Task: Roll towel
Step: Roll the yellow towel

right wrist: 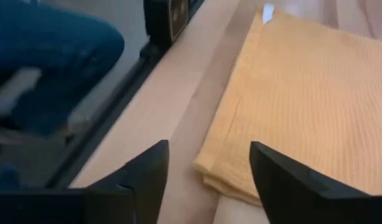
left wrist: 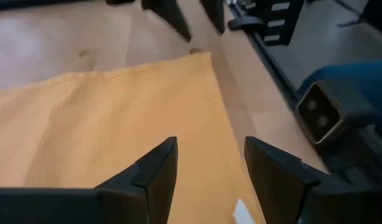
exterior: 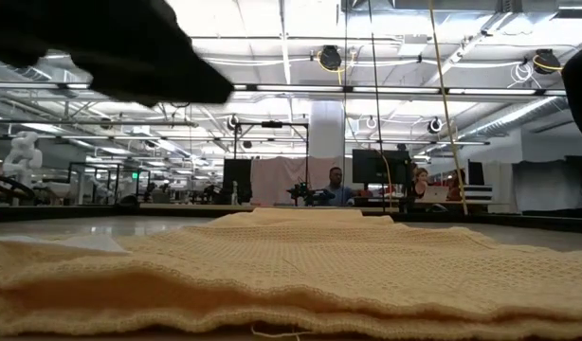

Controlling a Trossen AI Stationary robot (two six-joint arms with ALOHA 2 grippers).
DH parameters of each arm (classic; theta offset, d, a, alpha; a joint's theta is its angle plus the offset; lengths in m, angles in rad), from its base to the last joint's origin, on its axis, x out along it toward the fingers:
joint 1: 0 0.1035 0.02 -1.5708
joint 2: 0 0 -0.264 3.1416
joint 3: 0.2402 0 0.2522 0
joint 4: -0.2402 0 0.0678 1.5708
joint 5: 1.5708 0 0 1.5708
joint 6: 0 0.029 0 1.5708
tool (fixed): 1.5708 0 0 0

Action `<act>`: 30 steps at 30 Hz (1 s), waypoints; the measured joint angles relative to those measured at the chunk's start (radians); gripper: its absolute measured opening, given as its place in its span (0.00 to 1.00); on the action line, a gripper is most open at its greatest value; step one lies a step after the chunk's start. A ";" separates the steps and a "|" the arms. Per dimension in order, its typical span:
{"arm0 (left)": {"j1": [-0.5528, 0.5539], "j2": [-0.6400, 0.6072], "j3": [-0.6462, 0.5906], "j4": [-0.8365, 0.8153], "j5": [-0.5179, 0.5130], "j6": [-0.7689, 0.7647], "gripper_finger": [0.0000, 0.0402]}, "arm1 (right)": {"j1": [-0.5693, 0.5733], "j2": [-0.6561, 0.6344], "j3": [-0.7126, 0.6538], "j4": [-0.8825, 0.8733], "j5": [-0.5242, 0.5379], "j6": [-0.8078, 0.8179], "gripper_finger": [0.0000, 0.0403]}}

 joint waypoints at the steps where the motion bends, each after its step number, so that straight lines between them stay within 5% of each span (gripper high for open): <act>1: -0.011 0.000 0.010 -0.013 -0.020 0.002 0.48 | 0.000 0.004 0.009 -0.023 -0.001 -0.013 0.55; 9: -0.018 0.000 0.021 -0.036 -0.152 0.052 0.48 | -0.002 0.011 0.032 -0.064 -0.002 -0.301 0.60; 30: 0.114 0.000 0.021 -0.002 -0.060 0.104 0.48 | -0.035 0.011 0.032 -0.151 -0.042 -0.506 0.50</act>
